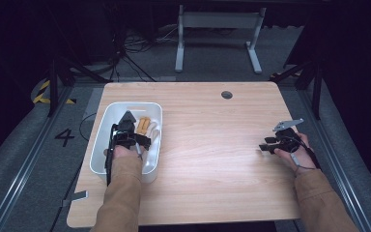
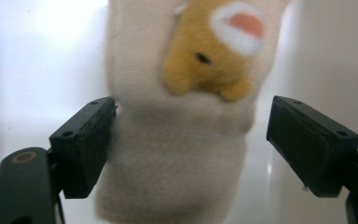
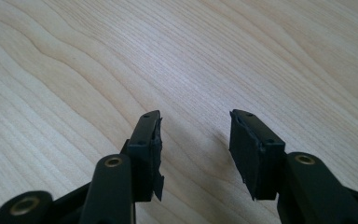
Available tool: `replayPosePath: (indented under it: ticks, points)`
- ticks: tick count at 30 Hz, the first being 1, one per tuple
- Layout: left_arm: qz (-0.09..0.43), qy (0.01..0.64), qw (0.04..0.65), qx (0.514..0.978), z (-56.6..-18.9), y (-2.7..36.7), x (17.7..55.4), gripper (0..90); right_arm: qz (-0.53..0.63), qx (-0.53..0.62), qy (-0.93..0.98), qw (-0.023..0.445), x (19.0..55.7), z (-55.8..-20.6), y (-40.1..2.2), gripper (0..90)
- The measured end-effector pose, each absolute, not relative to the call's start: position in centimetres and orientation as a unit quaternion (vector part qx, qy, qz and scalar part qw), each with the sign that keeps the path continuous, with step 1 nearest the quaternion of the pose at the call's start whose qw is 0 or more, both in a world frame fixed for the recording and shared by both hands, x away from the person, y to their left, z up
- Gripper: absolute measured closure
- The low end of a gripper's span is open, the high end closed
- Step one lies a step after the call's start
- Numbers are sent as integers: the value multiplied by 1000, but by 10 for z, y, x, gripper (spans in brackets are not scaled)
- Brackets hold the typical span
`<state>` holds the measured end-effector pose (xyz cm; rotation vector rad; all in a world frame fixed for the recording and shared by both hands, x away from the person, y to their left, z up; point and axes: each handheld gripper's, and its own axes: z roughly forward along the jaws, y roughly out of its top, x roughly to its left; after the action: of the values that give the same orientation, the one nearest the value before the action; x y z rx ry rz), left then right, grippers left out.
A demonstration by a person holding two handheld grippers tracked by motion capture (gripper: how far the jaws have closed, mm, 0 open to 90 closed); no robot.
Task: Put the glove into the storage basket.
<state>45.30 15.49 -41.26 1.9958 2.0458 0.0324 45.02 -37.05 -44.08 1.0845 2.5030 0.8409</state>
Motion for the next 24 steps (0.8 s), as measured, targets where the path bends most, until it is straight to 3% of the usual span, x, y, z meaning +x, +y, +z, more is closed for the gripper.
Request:
replayPosePath:
  ticks: [11,24]
  points:
    - [22,704,143,696,-412,156,456,127,293,375,868,143,450,-441,-371,542]
    - [77,690,170,699,-397,161,457,48,290,380,867,143,449,-442,-374,541]
